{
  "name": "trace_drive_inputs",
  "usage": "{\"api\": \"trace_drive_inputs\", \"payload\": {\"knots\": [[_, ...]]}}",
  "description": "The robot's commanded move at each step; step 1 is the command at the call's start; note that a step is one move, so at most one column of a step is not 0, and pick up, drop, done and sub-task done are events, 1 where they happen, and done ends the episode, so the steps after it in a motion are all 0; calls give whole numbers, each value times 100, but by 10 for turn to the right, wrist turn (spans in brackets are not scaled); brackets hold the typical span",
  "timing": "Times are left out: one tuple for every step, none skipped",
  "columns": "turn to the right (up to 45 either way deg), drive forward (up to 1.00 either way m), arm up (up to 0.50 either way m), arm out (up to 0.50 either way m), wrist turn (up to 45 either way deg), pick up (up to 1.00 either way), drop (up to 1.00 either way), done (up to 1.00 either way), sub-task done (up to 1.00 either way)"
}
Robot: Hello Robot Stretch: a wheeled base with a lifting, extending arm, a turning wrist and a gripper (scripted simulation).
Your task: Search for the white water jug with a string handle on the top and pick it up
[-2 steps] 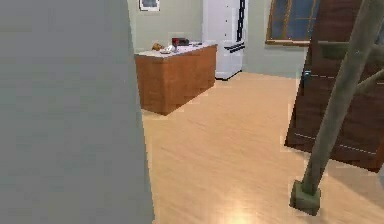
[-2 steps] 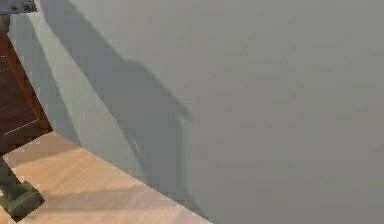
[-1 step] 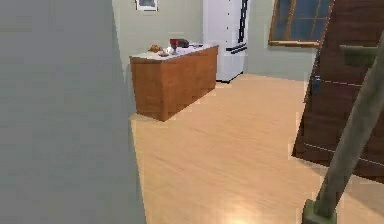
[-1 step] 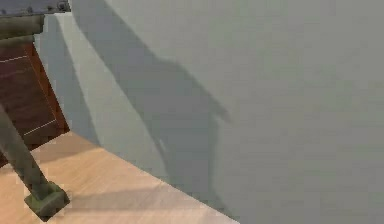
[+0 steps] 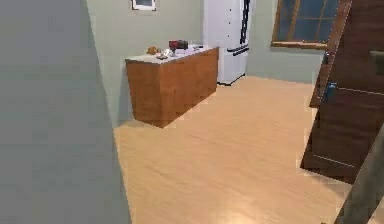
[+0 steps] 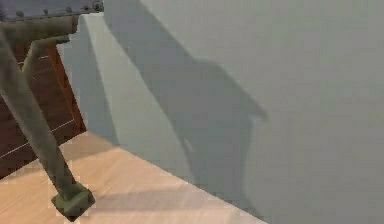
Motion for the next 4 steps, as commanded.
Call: {"api": "trace_drive_inputs", "payload": {"knots": [[150,0,0,0,0,0,0,0,0],[0,60,0,0,0,0,0,0,0],[-90,0,0,0,0,0,0,0,0],[-30,0,0,0,0,0,0,0,0]]}}
